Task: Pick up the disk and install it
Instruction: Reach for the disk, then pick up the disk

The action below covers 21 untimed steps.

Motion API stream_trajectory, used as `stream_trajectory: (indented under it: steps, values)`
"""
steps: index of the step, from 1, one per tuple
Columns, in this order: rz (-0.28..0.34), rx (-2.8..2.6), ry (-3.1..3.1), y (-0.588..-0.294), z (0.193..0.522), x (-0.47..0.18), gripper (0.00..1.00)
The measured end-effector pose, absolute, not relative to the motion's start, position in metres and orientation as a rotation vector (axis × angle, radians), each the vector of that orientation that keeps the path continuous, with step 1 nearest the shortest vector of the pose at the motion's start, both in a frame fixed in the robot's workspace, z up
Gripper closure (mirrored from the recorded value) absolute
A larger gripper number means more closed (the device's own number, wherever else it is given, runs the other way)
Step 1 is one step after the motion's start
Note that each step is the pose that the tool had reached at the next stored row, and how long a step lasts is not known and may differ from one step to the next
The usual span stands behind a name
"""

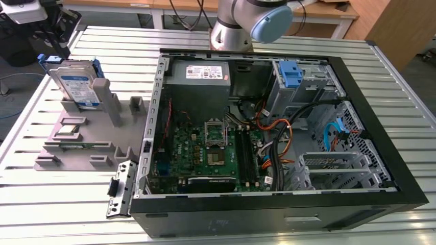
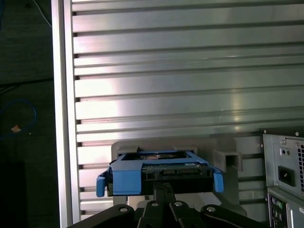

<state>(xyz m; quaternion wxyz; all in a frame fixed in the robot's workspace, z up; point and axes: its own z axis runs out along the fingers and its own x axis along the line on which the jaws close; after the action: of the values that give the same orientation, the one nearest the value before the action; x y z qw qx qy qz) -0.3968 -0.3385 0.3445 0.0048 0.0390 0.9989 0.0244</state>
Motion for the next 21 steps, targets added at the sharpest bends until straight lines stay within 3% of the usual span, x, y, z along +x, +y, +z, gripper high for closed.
stream_trajectory:
  steps: [21]
  values:
    - [0.074,0.127,3.194,-0.3389,0.3441,-0.3963,0.90]
